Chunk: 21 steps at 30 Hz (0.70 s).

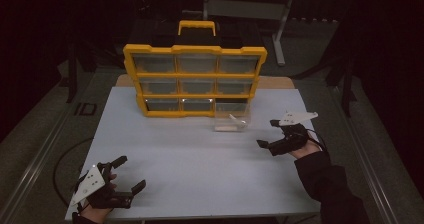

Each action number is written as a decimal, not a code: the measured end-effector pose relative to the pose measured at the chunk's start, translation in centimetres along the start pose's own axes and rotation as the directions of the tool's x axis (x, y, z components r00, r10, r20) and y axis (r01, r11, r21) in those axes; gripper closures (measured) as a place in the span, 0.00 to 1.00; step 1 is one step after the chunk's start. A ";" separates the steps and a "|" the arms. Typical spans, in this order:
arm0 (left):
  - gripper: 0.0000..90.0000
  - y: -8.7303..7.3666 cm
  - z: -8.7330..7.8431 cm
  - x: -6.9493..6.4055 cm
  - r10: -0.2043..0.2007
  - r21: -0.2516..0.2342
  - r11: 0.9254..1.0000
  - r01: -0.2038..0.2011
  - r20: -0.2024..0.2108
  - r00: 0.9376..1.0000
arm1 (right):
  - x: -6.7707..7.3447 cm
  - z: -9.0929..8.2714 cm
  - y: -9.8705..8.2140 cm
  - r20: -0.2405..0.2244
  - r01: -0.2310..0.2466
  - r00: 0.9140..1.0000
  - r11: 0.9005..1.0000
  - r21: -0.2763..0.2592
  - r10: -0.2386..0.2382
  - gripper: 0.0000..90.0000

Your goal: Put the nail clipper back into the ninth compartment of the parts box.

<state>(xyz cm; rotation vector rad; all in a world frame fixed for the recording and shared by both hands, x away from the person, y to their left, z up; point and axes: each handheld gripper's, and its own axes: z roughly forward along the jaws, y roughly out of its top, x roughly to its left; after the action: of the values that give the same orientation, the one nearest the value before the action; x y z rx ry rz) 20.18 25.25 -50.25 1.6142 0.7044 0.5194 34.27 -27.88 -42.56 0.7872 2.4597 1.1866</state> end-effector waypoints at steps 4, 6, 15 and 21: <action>0.01 0.0 0.0 0.0 -0.002 0.002 1.000 0.002 0.000 1.000 | 0.3 -0.1 -1.7 0.006 -0.022 1.000 1.000 0.003 0.022 0.10; 0.01 0.0 0.0 0.0 -0.002 0.001 1.000 0.002 0.001 1.000 | 0.5 -0.3 -2.9 0.002 -0.043 0.999 0.999 -0.006 0.043 0.10; 0.01 0.0 0.1 0.0 -0.001 0.004 1.000 0.001 0.001 1.000 | 1.3 -1.0 -5.1 0.008 -0.071 0.997 0.997 -0.023 0.071 0.10; 0.01 0.0 0.1 0.0 -0.002 0.005 1.000 0.002 0.000 1.000 | 2.2 -1.7 -6.4 0.031 -0.081 0.996 0.996 -0.041 0.082 0.10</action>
<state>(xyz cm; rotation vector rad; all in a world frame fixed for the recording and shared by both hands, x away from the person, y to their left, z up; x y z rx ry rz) 20.23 25.14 -50.32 1.6185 0.7071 0.5165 29.46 -30.88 -46.63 0.8963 2.3917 1.2370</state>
